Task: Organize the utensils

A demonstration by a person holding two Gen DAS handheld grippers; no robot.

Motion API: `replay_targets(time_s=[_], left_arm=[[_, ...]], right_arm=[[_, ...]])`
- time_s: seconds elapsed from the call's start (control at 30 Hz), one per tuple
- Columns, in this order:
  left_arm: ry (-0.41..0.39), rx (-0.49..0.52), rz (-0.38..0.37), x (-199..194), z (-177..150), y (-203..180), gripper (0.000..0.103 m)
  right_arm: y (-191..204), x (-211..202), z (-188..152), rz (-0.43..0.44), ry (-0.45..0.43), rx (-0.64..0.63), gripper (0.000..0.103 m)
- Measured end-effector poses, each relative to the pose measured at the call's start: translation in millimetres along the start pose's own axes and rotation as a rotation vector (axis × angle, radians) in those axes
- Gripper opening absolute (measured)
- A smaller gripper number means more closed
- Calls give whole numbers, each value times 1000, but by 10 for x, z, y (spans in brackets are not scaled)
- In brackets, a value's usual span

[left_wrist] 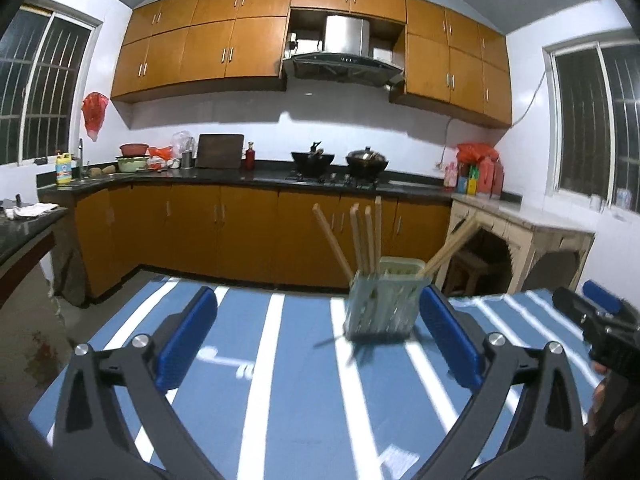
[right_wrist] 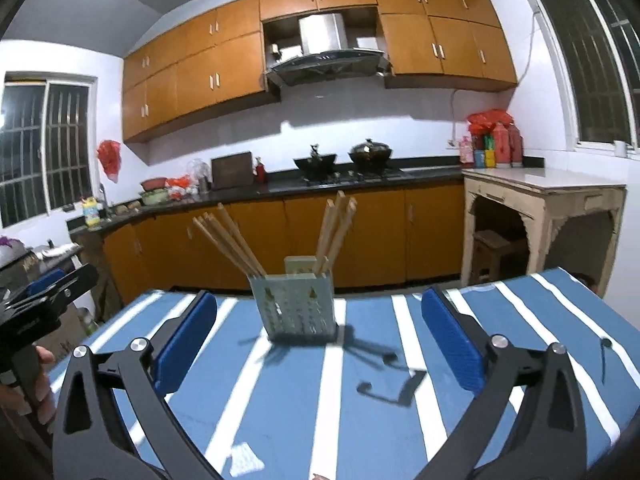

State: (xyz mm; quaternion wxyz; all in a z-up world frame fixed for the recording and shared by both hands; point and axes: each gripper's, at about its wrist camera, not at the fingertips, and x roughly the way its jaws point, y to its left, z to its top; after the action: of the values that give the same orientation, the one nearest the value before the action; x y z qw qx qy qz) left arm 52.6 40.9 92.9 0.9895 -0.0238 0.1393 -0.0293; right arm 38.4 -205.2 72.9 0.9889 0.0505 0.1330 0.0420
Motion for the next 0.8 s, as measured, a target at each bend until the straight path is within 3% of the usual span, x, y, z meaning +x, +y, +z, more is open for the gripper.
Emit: replay_targets(time_s=[0.2, 0.8], left_arm=[[6, 46, 46, -130, -361, -30, 99], [40, 44, 75, -205, -933, -11, 99]], right_arm=[[95, -24, -324, -53, 37, -77, 101], [123, -122, -788, -58, 61, -70, 101]])
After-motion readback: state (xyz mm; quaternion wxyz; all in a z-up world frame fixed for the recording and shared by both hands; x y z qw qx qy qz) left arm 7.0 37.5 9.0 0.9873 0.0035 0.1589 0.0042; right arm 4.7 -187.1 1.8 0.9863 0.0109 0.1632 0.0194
